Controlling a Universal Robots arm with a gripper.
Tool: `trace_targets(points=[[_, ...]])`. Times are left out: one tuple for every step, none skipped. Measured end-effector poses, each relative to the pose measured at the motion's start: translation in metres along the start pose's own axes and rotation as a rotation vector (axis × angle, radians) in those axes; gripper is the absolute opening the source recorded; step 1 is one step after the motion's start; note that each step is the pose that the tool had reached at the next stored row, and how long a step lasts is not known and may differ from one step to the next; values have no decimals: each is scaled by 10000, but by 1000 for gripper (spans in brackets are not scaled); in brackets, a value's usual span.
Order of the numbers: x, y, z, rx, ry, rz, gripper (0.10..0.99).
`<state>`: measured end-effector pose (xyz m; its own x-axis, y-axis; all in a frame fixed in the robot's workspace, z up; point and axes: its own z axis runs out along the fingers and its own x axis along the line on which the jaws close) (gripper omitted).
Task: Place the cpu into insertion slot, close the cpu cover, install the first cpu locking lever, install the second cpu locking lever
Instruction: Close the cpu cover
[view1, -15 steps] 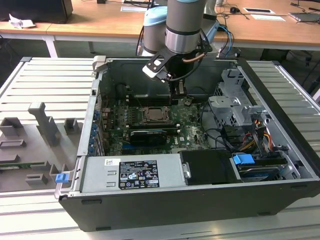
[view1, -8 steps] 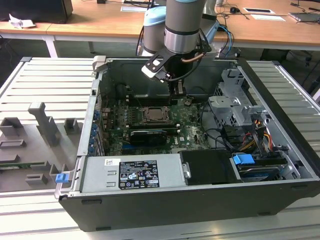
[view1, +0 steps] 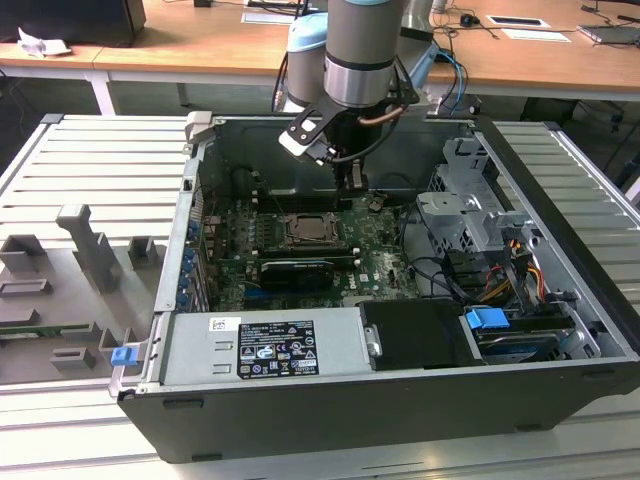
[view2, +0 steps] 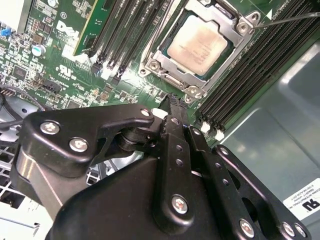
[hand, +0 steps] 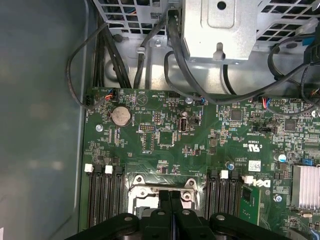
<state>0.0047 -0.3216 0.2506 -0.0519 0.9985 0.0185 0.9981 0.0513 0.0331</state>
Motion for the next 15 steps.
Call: trace_targets(points=[[1,-16,0,0,-1,0,106],[2,-30,-1,0,0,0,106],[2,-44,-1,0,-1,-1,106],[3,-53,-1,1,-1,-1,106],[3,-64,-1,0,0,0,106],[4,-72,-1,0,0,0,106],[4,-73,0,0,0,0,106],[4,-77,0,0,0,0,106],[4,-80,0,0,0,1,106],[5,-91,1,1,-1,0,106],[5,-99,1,0,0,0,106],[5,-104,1,0,0,0,106],[6,-119,3,0,1,0,106],[9,-160,3,0,1,-1,106],[10,-196,2,0,0,0,106]])
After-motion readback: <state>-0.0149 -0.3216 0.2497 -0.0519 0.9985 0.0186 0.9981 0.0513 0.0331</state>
